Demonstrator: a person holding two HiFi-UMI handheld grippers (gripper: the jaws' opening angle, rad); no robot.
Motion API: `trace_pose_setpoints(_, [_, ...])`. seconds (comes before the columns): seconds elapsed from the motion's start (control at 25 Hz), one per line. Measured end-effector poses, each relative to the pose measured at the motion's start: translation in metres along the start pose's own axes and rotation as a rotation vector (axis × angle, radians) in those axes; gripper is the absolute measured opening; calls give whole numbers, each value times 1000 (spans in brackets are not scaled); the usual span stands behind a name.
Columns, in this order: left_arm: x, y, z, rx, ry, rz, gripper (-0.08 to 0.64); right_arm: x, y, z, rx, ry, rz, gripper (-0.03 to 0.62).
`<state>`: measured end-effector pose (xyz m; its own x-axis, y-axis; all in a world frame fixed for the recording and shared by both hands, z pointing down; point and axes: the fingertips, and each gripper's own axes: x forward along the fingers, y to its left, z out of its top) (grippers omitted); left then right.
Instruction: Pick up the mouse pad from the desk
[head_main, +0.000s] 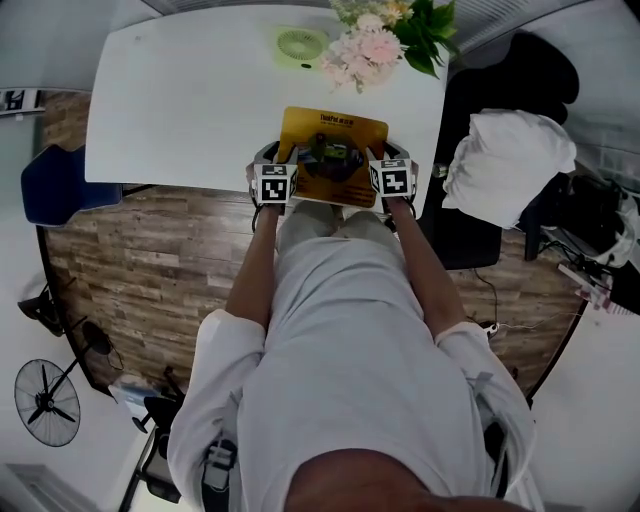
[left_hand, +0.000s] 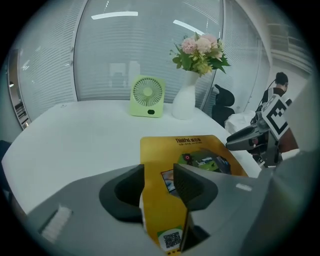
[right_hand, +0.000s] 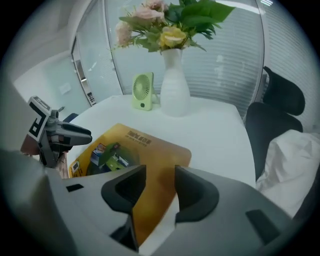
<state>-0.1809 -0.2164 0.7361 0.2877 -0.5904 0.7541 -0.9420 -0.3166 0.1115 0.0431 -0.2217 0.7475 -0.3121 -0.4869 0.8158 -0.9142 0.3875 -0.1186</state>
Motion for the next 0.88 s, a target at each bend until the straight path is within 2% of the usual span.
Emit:
trace_pose_setpoints(0.24, [18, -1, -5, -7, 51, -1, 184, 8, -9, -28, 161, 94, -45, 212])
trace_pose_setpoints(0.44, [26, 3, -14, 2, 80, 24, 186, 7, -13, -30, 262, 91, -59, 205])
trace_pose_setpoints(0.64, [26, 6, -15, -46, 45, 57, 178, 7, -12, -31, 233, 86, -100, 187])
trace_pose_setpoints(0.84, [24, 7, -16, 8, 43, 95, 179, 6, -10, -30, 225, 74, -111, 184])
trace_pose_setpoints(0.88, [24, 8, -16, 7, 44, 104, 205, 7, -10, -30, 226, 74, -108, 184])
